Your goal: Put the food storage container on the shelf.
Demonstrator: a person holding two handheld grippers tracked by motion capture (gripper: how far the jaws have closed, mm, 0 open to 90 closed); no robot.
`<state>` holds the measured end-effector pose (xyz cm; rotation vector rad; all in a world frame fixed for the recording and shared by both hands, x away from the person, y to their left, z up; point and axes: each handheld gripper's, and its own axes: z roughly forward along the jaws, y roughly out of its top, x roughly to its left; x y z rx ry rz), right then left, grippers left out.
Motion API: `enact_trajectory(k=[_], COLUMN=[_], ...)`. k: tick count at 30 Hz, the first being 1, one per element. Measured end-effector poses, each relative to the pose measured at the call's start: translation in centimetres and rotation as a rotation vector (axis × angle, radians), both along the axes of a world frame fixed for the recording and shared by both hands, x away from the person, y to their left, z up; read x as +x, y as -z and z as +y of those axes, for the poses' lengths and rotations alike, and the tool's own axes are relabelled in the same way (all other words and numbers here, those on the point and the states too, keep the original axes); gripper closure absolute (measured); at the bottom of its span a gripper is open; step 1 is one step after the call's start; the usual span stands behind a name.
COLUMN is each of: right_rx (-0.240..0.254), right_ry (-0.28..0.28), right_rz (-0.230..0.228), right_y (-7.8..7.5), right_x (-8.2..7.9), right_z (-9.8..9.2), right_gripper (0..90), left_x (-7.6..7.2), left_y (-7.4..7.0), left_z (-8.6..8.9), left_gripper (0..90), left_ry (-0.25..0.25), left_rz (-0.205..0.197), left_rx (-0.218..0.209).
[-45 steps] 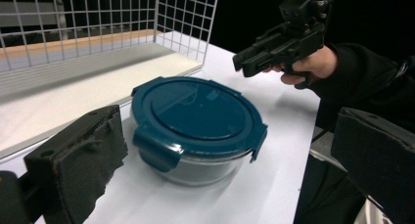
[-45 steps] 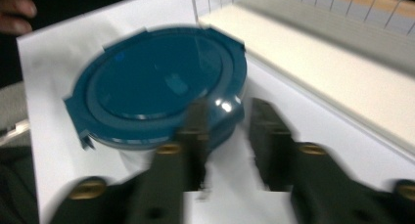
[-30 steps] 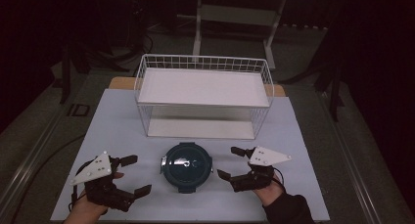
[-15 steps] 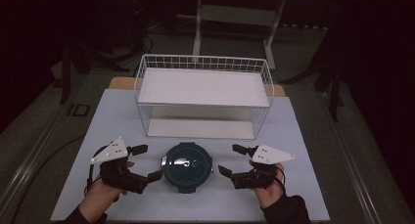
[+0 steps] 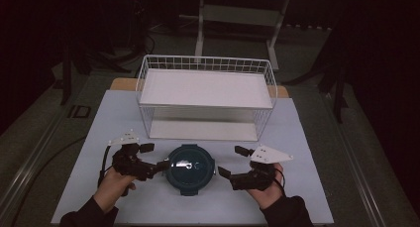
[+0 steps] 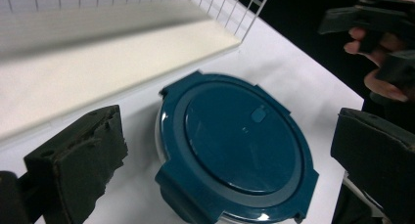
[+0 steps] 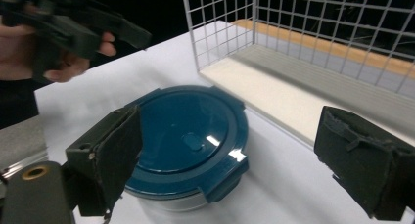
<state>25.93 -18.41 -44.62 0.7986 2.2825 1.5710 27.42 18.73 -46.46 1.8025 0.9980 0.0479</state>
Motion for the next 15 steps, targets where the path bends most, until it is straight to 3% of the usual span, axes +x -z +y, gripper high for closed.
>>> enact_trajectory(k=[4,8,13,15], right_rx=[-0.011,-0.011,-0.018,-0.017], right_ry=[-0.022,-0.035,-0.034,-0.028], right_rz=[-0.007,0.003,-0.005,-0.006], right_y=[0.1,0.2,0.3,0.3], right_x=[-0.3,-0.3,-0.4,-0.4], right_z=[0.4,0.6,0.8,0.8], right_gripper=[10.9,13.4,13.5,13.8], left_x=[0.8,1.5,2.1,2.3], left_y=[1.3,2.3,3.3,3.6], left_z=[0.0,0.1,0.3,0.3], left_gripper=[0.0,0.0,0.0,6.0], left_ry=[-0.023,-0.037,-0.032,-0.043], left_rz=[0.104,0.278,0.455,0.508], left_rx=[0.008,0.008,-0.046,-0.054])
